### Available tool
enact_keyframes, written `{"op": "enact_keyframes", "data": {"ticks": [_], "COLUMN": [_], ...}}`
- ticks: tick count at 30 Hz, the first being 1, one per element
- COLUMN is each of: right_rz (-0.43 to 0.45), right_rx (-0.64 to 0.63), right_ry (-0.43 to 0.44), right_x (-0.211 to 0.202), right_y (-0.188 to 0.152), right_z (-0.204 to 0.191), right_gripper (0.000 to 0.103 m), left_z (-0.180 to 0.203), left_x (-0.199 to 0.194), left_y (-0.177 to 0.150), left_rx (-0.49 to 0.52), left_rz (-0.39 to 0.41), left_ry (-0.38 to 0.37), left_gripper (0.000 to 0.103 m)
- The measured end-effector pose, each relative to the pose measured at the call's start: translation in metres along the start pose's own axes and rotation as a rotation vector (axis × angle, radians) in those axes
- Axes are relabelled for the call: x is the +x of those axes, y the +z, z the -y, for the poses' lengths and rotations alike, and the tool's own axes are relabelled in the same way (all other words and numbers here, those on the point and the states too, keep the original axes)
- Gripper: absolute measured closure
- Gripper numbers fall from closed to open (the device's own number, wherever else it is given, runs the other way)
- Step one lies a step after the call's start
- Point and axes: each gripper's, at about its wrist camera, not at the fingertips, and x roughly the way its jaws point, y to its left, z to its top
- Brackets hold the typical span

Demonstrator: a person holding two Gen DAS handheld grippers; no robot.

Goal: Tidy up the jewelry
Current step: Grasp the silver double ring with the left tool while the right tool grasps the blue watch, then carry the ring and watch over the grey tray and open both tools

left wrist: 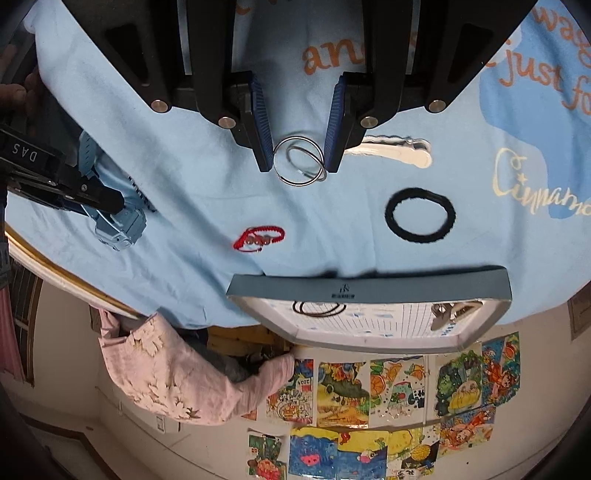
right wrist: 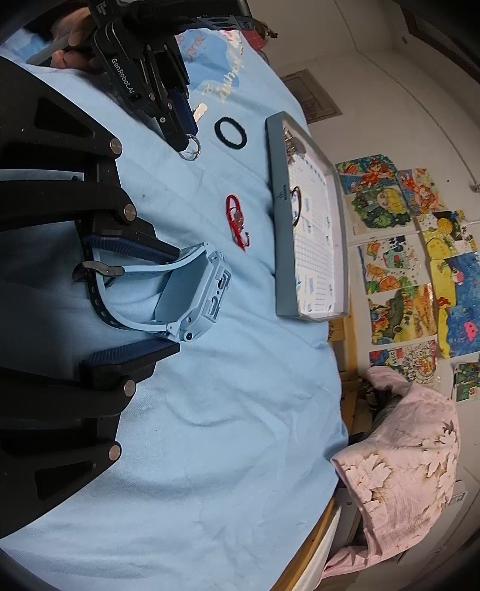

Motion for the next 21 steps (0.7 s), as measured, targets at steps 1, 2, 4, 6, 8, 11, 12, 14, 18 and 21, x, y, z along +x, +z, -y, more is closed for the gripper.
{"op": "enact_keyframes", "data": {"ticks": [1,2,4,6,8,11,12,14,18,21], "right_rz": [0.009,0.019,0.037,0.055,0.073,0.086,0.089,0.098,0.107,0.109], "right_rx": [0.000,0.002,0.008,0.012,0.012,0.003,-0.001,-0.005,-0.009,-0.006], "right_ry": [0.002,0.005,0.013,0.018,0.023,0.023,0.021,0.023,0.032,0.047], "right_x": [-0.001,-0.003,-0.007,-0.011,-0.015,-0.017,-0.018,-0.020,-0.021,-0.022], "right_y": [0.000,0.001,0.003,0.005,0.006,0.006,0.006,0.006,0.006,0.011], "right_z": [0.000,0.000,0.001,0.000,-0.002,-0.005,-0.006,-0.006,-0.006,-0.007], "right_gripper": [0.066,0.066,0.066,0.066,0.067,0.067,0.067,0.067,0.067,0.067], "left_z": [0.000,0.000,0.000,0.000,0.001,0.001,0.001,0.000,-0.004,-0.005], "left_x": [-0.001,-0.002,-0.004,-0.007,-0.010,-0.013,-0.014,-0.016,-0.021,-0.022], "left_y": [0.003,0.006,0.008,0.011,0.012,0.012,0.011,0.013,0.024,0.037], "left_rx": [-0.001,-0.002,0.001,0.007,0.013,0.013,0.011,0.006,0.003,0.031], "left_rz": [-0.001,0.002,0.005,0.011,0.018,0.027,0.028,0.030,0.023,0.026], "left_ry": [-0.005,-0.013,-0.022,-0.029,-0.033,-0.032,-0.032,-0.034,-0.047,-0.025], "left_gripper": [0.076,0.076,0.076,0.076,0.076,0.076,0.076,0.076,0.076,0.076]}}
